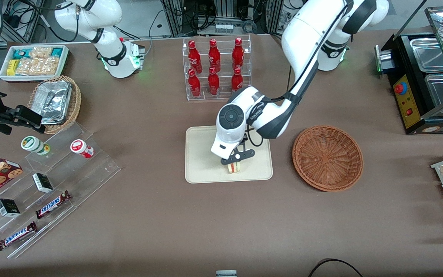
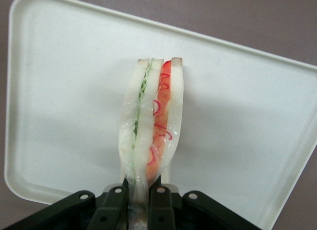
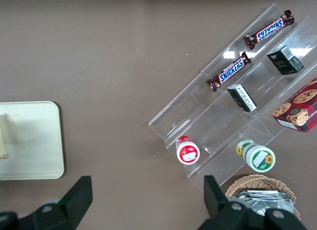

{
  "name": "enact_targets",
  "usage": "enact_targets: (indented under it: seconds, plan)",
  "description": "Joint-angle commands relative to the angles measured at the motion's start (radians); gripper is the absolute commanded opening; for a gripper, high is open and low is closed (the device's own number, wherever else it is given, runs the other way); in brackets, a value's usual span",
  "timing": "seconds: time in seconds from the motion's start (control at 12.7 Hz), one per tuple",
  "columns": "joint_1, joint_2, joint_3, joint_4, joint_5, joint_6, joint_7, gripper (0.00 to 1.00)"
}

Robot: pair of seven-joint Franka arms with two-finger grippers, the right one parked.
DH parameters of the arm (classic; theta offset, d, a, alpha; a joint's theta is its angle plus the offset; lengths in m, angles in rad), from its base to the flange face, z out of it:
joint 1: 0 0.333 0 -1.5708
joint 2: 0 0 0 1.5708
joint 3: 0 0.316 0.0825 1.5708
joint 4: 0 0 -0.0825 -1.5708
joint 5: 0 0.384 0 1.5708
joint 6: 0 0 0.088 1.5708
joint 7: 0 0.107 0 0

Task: Place sandwich from basket to tray
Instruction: 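Carry the sandwich with the left gripper over the beige tray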

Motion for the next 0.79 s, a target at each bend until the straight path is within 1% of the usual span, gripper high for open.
enact_targets:
  seconds: [0.0, 0.16, 0.24, 0.32, 0.39, 0.47, 0.55, 0.71]
  plan:
    - [-0.027, 0.032, 0.014, 0.034, 0.006, 0.002, -0.042, 0.04]
    - [-0.044, 0.044, 0.014, 0.034, 0.006, 0.002, -0.055, 0.06]
    - [-0.045, 0.047, 0.014, 0.034, 0.006, 0.002, -0.067, 0.08]
    - [-0.045, 0.052, 0.014, 0.034, 0.006, 0.003, -0.079, 0.21]
    - [-0.044, 0.05, 0.014, 0.036, 0.003, 0.003, -0.079, 0.72]
    - [-0.042, 0.043, 0.014, 0.037, 0.004, 0.002, -0.072, 1.0]
    - [-0.041, 0.026, 0.017, 0.044, 0.006, -0.004, -0.068, 1.0]
    - [-0.036, -0.02, 0.017, 0.044, 0.039, -0.013, 0.002, 1.0]
